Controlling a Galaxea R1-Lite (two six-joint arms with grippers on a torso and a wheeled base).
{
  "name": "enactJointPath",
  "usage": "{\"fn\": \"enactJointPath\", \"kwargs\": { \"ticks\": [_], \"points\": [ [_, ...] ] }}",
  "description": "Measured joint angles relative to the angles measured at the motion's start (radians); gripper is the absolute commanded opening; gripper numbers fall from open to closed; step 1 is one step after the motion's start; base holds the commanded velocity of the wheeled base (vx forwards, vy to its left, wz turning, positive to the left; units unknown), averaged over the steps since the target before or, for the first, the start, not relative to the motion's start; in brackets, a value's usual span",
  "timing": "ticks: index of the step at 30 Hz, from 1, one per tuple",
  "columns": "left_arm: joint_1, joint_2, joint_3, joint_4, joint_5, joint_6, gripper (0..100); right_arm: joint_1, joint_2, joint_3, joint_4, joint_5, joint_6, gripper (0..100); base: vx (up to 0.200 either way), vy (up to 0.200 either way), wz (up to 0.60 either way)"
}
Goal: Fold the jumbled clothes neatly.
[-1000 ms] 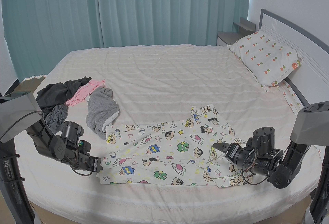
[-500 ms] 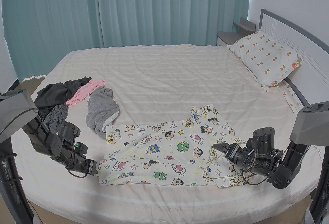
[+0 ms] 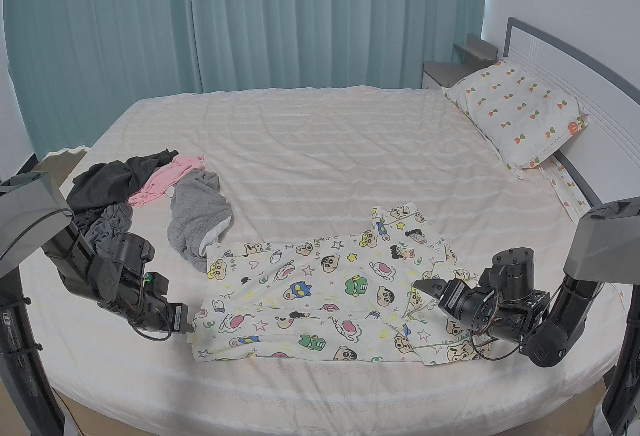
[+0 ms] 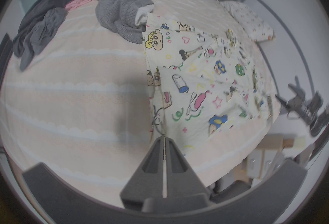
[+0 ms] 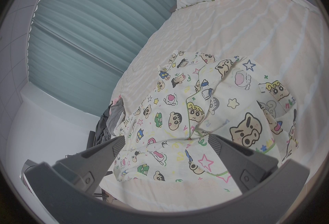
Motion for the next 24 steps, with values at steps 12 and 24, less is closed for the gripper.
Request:
{"fn": "enactJointPath", "kwargs": {
  "ticks": [12, 24],
  "points": [
    [-0.103, -0.169, 0.116, -0.184, -0.141, -0.313, 0, 0.002, -0.004, 0.001, -0.001, -0.022, -0.027, 100, 0.100, 0.000, 0.00],
    [-0.127, -0.181, 0.233, -0.423, -0.094, -0.322, 0, 0.003, -0.004, 0.003, -0.001, -0.024, -0.030, 100, 0.000, 0.000, 0.00]
  ]
}}
